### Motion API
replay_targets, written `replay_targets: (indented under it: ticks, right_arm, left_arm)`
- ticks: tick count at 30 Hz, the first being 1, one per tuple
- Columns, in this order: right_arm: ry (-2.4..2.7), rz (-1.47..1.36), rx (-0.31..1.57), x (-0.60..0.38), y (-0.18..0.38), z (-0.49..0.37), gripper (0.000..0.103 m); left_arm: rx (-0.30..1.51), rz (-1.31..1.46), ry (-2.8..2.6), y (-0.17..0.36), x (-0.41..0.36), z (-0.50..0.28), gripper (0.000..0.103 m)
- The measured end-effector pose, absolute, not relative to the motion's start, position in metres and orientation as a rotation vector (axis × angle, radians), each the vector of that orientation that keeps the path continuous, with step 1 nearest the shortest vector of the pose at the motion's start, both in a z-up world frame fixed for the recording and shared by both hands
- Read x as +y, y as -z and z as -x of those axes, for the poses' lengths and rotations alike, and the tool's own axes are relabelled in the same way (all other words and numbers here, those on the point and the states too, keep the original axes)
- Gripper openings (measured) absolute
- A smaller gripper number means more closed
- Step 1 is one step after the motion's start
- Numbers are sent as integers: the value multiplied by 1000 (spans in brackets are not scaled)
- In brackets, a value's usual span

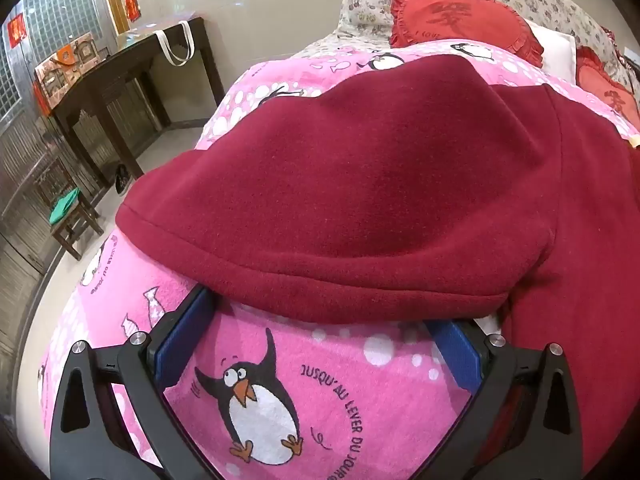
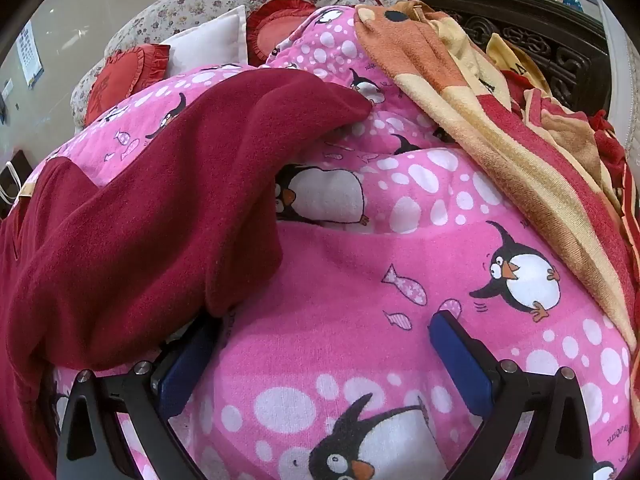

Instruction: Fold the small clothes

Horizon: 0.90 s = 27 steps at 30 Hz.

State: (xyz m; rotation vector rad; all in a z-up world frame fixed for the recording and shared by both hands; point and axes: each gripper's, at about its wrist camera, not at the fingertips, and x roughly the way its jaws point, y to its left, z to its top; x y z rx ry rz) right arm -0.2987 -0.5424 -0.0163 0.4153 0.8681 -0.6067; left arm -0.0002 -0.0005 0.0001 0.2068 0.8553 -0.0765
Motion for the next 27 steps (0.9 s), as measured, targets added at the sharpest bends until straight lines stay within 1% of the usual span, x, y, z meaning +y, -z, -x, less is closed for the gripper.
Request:
replay_targets:
  ticks: [15, 17, 21, 24, 27]
  right_arm:
    - [608, -416, 866, -542, 16, 299, 103]
    - [609, -410, 871, -542, 16, 298, 103]
    - [611, -409, 868, -542, 13, 298, 103]
    - [616, -407, 869, -542, 16, 297, 103]
    - [625, -411, 878, -539, 15, 297, 103]
  left_arm:
    - [859, -200, 79, 0, 0, 0, 103]
    - [892, -210, 99, -2, 2, 0, 103]
    - [1009, -235, 203, -10, 13, 3, 102]
    - [1016, -180, 225, -24, 23, 23, 102]
    - [970, -178, 236, -42, 26, 44, 102]
